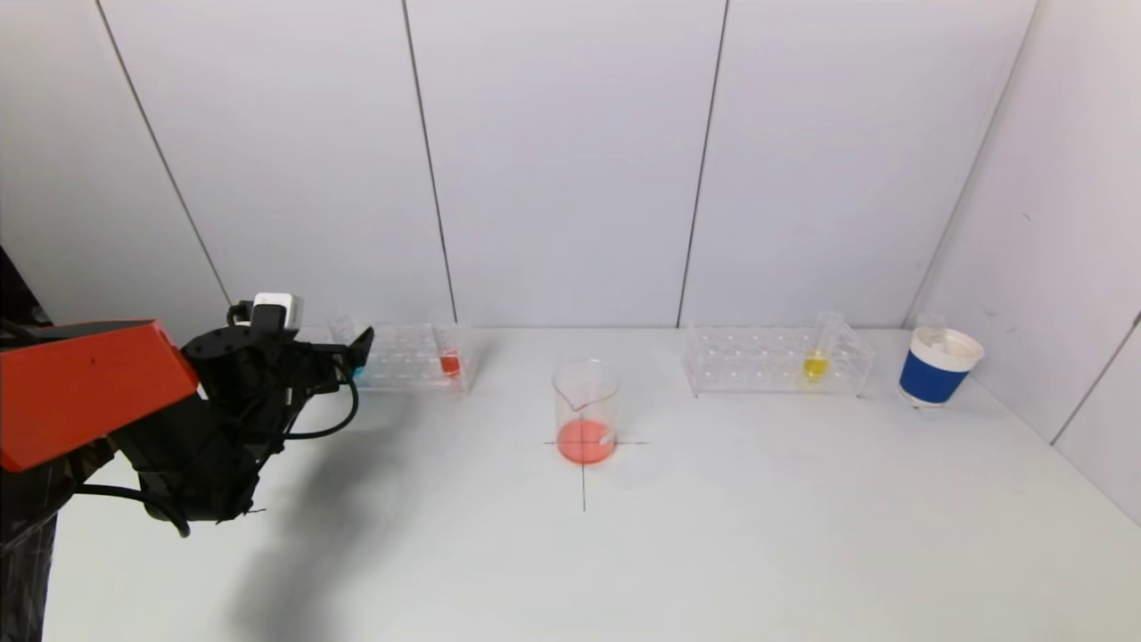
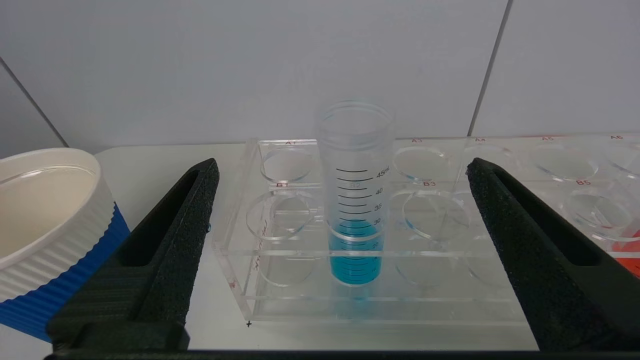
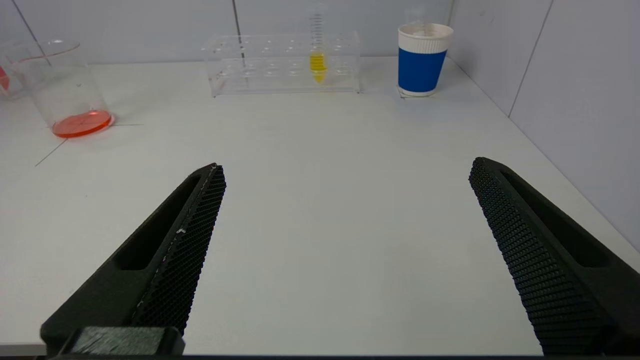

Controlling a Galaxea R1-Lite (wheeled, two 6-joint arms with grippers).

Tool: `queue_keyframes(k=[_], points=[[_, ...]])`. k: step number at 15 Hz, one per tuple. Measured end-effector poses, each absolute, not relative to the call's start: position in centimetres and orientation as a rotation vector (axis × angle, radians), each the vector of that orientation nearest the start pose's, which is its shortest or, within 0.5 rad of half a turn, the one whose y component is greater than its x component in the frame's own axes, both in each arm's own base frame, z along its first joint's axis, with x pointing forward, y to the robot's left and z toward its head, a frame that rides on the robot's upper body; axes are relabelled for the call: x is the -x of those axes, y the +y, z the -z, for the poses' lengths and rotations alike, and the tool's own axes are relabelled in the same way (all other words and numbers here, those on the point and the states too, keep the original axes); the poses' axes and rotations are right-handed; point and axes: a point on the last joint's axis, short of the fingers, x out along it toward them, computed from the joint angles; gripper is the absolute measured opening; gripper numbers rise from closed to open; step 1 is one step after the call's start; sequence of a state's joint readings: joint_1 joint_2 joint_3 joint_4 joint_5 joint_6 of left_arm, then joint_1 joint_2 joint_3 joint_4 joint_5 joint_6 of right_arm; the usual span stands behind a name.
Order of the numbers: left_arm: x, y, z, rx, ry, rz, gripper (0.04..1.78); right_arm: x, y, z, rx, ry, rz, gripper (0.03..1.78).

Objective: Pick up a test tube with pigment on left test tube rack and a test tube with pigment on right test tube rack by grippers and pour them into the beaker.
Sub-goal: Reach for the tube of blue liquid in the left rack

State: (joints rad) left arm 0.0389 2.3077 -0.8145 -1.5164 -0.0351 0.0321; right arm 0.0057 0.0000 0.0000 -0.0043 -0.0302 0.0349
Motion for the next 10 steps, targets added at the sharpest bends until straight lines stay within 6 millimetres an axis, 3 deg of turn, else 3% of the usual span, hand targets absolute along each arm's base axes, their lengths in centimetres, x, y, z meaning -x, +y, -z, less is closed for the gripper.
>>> queue_keyframes(k=[10], points=[[-39.97, 1.3, -5.72, -0.034, -0.026, 0.0, 1.73, 2.28, -0.08, -7.59, -0.035, -0.004, 0.024, 1.77]])
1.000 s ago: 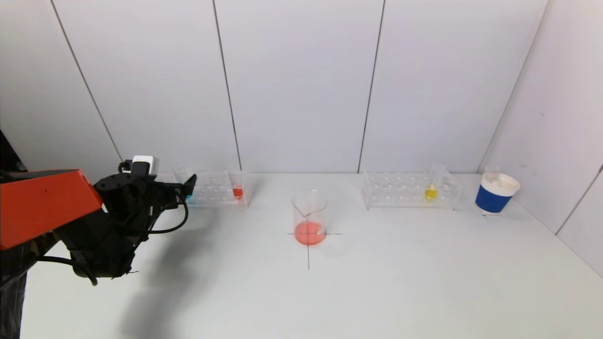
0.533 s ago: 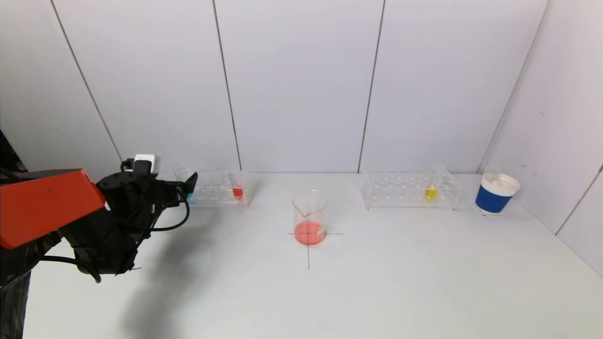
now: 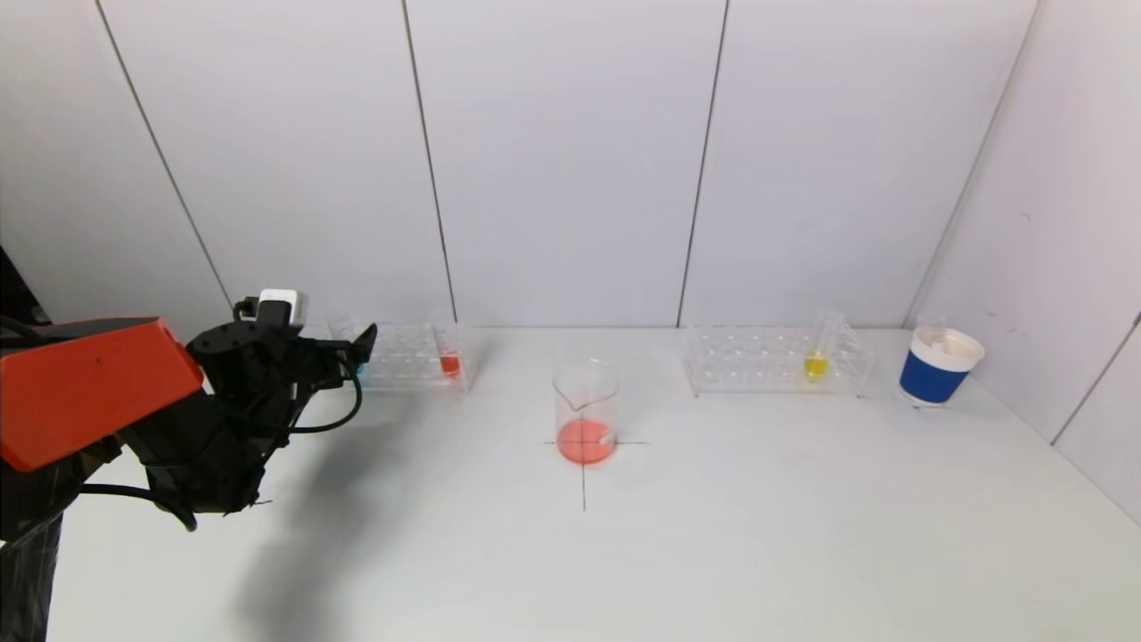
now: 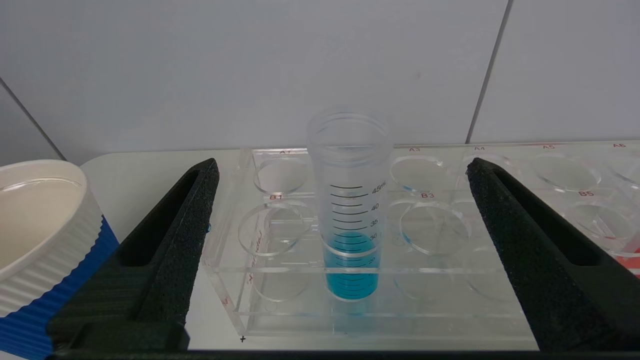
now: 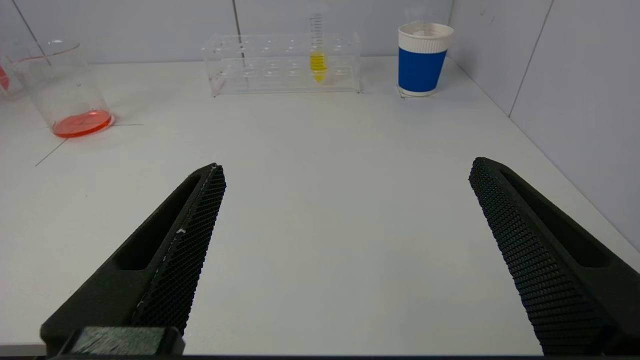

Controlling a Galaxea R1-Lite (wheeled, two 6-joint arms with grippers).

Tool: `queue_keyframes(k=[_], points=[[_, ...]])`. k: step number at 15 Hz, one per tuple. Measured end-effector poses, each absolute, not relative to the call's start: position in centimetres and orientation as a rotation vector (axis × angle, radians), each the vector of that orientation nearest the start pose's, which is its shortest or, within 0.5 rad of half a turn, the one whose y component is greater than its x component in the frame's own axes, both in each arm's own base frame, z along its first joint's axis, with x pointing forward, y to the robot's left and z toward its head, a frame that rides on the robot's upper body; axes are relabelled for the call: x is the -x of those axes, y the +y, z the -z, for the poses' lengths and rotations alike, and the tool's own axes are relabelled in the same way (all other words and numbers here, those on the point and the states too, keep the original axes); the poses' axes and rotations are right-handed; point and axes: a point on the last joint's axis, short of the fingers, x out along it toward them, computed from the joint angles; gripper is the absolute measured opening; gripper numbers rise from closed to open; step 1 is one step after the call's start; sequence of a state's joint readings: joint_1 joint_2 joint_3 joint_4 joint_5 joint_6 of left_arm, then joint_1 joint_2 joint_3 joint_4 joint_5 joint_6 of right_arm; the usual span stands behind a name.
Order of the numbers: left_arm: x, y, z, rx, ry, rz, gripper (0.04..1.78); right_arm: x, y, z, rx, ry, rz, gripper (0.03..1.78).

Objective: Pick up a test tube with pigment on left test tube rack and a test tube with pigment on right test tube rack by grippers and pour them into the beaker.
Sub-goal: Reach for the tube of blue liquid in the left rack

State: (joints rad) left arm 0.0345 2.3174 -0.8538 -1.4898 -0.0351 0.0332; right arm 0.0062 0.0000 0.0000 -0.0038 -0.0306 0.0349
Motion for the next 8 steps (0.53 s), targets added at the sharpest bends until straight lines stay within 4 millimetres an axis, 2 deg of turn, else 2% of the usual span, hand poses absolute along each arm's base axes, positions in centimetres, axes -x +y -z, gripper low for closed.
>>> queue_keyframes(k=[8], points=[[-40.22, 1.12, -5.69, -0.035, -0.024, 0.007, 1.73, 2.28, -0.08, -7.59, -0.035, -0.005, 0.024, 1.77]])
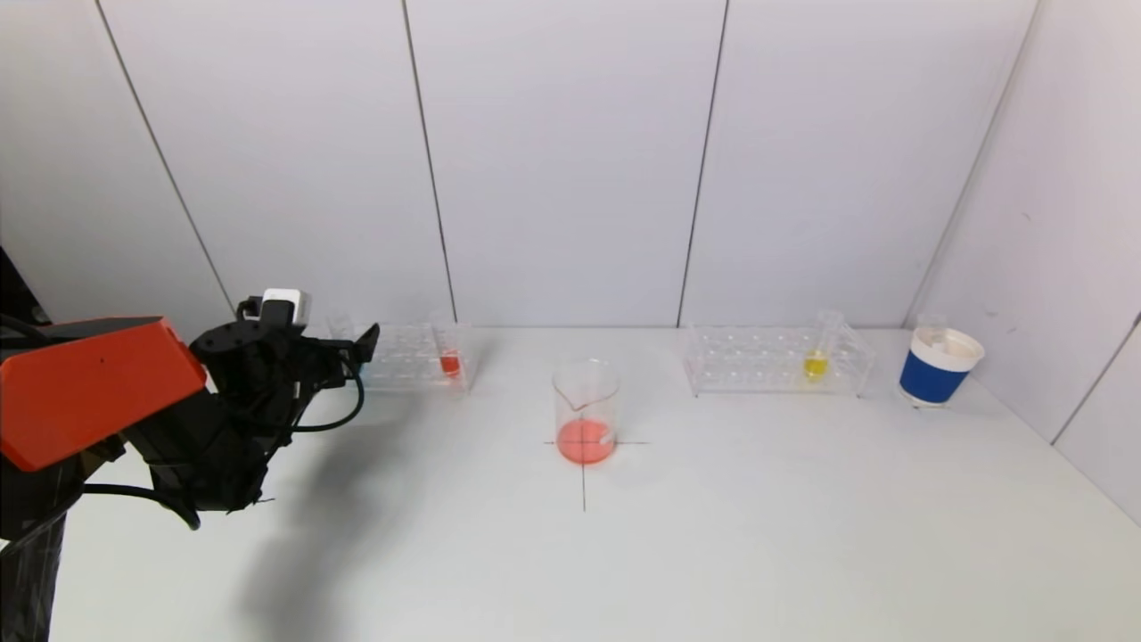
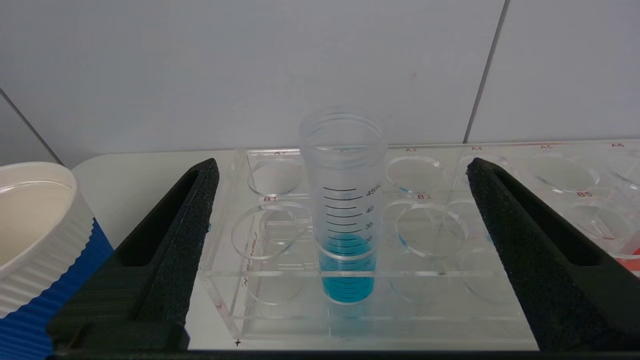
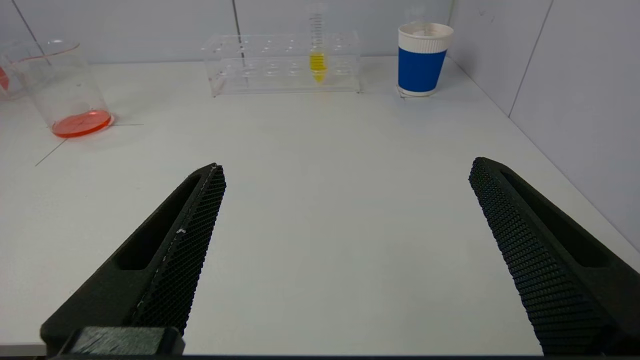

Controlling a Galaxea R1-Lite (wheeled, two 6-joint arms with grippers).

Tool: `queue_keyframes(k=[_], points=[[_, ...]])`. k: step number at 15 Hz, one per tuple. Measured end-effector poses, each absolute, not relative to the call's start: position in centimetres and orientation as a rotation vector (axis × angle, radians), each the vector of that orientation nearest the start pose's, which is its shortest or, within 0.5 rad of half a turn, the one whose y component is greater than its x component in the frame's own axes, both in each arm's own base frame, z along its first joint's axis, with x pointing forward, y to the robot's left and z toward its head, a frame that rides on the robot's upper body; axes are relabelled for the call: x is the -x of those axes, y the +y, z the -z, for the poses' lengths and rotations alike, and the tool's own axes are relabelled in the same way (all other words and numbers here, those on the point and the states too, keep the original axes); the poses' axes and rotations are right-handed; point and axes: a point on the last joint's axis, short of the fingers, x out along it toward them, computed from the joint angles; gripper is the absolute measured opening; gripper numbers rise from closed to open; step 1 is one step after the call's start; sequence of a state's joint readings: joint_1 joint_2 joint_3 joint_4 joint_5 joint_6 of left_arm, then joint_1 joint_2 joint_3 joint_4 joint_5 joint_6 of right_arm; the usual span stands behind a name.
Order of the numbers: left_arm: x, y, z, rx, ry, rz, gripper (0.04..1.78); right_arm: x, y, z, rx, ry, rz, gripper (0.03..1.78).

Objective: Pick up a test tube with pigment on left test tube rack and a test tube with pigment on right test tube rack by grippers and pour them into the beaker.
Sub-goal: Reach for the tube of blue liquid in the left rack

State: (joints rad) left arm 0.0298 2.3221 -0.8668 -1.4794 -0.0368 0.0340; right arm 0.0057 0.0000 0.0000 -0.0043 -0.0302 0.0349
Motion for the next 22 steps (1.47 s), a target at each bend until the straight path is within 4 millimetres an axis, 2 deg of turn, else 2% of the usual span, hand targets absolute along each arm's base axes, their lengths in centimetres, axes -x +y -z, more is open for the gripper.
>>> queue_keyframes(k=[13, 22], points=[[-41.5, 0.8, -6.2, -0.034, -0.022, 0.014, 1.73, 2.3, -0.1, -7.6, -0.035, -0.005, 0.024, 1.77], [-41.6, 0.9, -6.1, -0.033, -0.02, 0.008, 1.73, 2.3, -0.1, -7.6, -0.035, -0.005, 0.024, 1.77]])
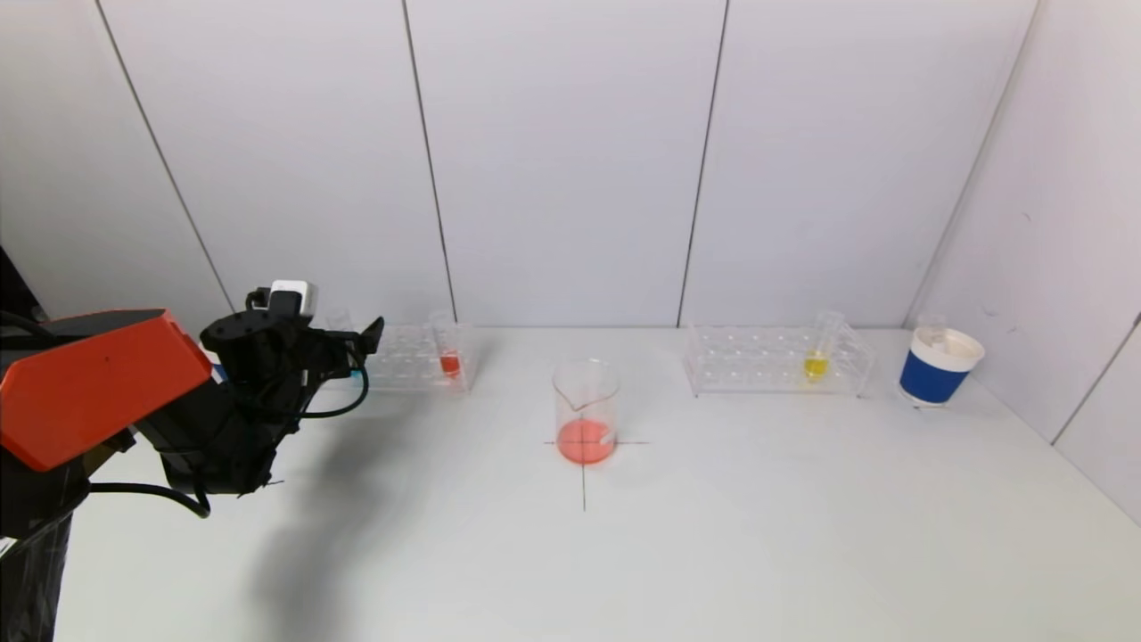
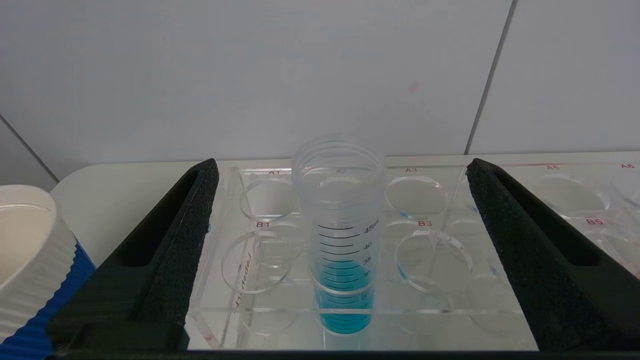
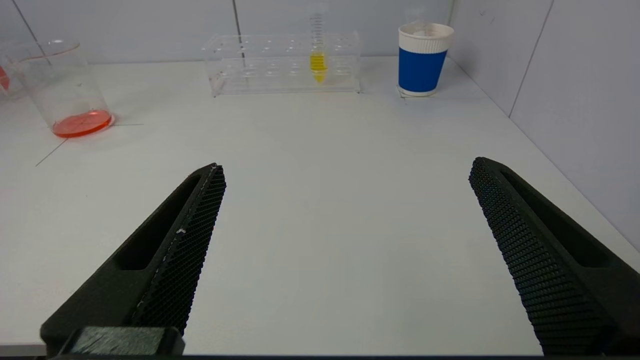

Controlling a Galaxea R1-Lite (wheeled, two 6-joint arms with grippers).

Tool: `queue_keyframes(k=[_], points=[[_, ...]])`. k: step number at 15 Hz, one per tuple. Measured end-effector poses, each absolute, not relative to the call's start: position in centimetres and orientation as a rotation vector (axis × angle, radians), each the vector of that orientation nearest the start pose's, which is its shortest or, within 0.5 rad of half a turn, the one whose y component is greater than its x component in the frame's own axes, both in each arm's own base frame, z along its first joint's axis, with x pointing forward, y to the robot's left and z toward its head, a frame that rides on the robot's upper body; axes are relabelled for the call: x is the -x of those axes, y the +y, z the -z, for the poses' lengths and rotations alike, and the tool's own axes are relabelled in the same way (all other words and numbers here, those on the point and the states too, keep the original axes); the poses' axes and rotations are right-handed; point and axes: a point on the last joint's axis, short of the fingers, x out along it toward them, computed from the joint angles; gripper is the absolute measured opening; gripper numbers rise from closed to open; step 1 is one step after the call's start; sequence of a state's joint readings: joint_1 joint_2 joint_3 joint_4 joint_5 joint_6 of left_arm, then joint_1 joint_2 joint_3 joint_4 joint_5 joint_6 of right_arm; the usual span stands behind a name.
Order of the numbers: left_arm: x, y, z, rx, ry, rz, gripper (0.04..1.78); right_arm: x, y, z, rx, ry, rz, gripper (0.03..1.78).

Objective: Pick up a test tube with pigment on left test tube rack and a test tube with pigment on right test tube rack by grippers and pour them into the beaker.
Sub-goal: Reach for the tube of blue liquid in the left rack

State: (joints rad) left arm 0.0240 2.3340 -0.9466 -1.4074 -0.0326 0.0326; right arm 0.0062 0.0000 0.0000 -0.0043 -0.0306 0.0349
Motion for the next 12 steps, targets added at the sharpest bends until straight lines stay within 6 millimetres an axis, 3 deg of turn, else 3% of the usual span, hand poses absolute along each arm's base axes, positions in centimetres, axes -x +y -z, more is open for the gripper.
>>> queue_keyframes(k=[12], points=[[-41.57, 1.01, -5.94, -0.033, -0.014, 0.006, 1.73, 2.28, -0.08, -7.59, -0.035, -0.005, 0.025, 1.77]])
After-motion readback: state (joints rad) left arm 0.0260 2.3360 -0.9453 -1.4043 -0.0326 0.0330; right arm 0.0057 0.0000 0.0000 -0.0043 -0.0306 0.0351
